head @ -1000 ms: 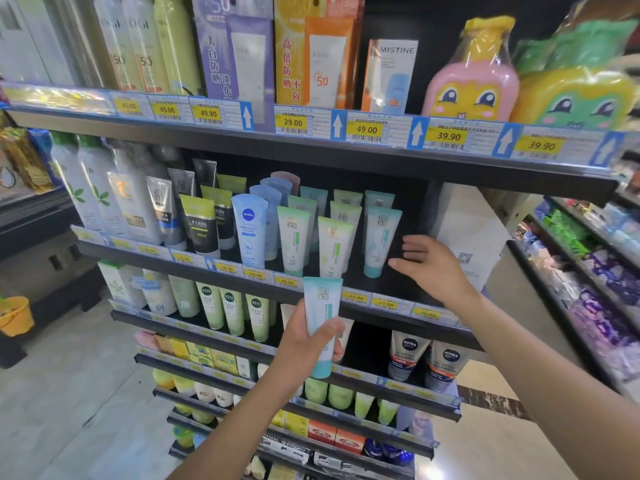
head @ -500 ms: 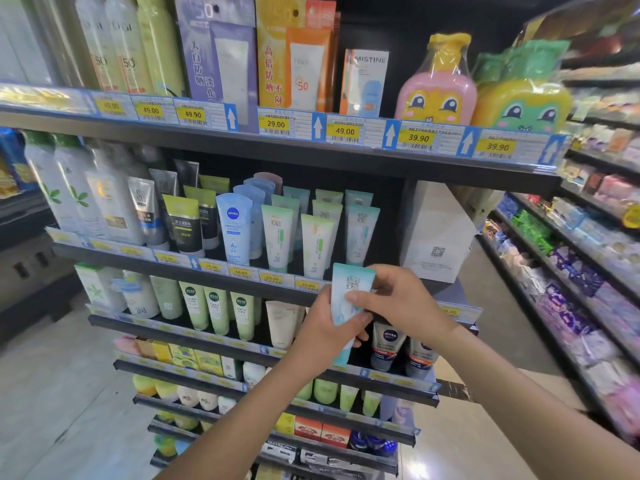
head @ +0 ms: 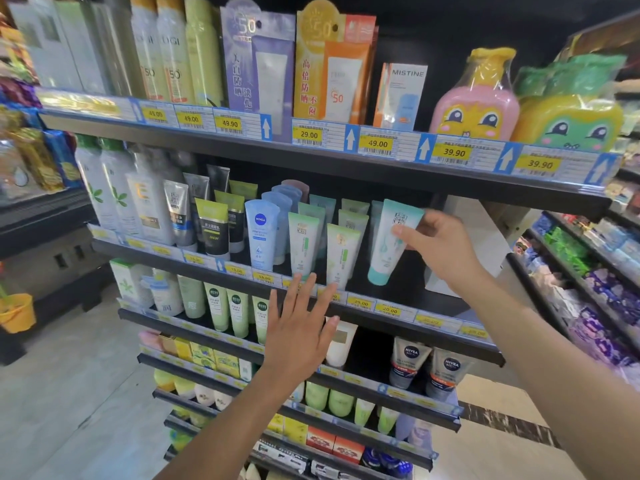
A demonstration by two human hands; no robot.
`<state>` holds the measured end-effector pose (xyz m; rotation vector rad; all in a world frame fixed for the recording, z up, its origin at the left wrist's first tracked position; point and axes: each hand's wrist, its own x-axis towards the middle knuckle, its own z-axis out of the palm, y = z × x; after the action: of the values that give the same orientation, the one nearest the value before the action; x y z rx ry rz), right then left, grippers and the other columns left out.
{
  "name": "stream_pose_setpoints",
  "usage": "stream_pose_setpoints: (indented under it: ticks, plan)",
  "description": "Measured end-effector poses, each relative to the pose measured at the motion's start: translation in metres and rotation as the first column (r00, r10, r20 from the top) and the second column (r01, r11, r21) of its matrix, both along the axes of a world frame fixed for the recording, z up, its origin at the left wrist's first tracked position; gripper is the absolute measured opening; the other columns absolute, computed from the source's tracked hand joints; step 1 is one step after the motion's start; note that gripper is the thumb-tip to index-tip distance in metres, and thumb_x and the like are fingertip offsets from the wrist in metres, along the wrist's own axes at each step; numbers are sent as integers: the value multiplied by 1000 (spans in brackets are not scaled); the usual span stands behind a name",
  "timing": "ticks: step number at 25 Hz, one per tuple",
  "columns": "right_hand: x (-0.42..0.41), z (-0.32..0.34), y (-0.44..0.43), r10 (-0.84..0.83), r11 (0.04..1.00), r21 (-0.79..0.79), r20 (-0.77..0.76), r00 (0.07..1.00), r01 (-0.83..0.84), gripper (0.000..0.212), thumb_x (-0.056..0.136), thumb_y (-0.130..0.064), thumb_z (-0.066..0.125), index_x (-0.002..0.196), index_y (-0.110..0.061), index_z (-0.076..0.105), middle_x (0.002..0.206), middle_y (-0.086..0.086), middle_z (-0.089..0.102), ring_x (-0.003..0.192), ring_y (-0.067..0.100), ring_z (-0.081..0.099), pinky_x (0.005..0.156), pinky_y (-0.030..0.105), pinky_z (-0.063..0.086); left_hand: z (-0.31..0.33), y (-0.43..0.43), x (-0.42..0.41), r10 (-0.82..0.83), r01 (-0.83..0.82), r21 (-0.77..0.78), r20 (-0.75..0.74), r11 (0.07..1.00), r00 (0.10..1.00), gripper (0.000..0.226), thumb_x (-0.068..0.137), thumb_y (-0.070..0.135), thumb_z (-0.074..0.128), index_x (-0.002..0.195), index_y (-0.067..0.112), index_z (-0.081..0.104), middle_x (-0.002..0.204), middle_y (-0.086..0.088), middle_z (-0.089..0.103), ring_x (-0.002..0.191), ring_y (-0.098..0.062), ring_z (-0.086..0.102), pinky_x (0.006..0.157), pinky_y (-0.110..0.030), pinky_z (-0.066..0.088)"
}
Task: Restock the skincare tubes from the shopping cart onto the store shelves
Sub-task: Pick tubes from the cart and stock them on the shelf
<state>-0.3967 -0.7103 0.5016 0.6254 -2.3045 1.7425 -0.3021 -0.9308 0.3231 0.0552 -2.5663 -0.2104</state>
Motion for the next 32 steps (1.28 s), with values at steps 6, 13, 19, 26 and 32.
stream_pose_setpoints:
  ticks: [6, 13, 19, 26, 32]
  plan:
    - [-17, -46, -5, -27, 990, 142, 8, 1000, 26, 19, 91, -21, 75, 106, -31, 69, 108, -16, 72, 103, 1, 67, 90, 30, 57, -1, 1, -5, -26, 23, 59, 54, 998, 998, 56, 108, 56, 22, 162, 43, 15, 171, 3, 13, 160, -21, -11, 123, -61, 24]
    - [-21, -60, -7, -52, 987, 152, 19, 998, 49, 27, 91, -24, 74, 118, -24, 69, 114, -14, 71, 105, -2, 65, 82, 16, 50, 0, 0, -6, -36, 31, 57, 78, 998, 996, 57, 107, 56, 26, 161, 42, 15, 170, 2, 14, 159, -23, -11, 122, -62, 24]
    - [-11, -62, -9, -68, 981, 186, 27, 997, 62, 41, 89, -18, 77, 128, -20, 65, 116, -11, 71, 106, 2, 66, 86, 21, 54, 2, -7, -1, -48, 47, 21, 85, 999, 995, 62, 106, 55, 29, 163, 40, 10, 171, -1, 13, 160, -26, -8, 118, -60, 34]
    - [29, -79, 12, -191, 943, 280, 20, 981, 178, 52, 88, -24, 79, 135, -21, 58, 124, -10, 63, 113, 4, 60, 89, 12, 47, 6, -10, 1, -42, 44, -17, 83, 999, 996, 67, 100, 56, 25, 164, 37, 15, 172, -4, 17, 160, -29, 2, 120, -64, 25]
    - [69, -87, 61, -280, 814, 486, -152, 948, 318, 34, 92, -31, 71, 125, -31, 63, 130, -11, 58, 124, 10, 51, 101, 26, 41, 17, 16, 10, -134, 138, -78, 51, 987, 990, 67, 102, 58, 29, 162, 28, 28, 170, -8, 24, 159, -32, 14, 123, -63, 20]
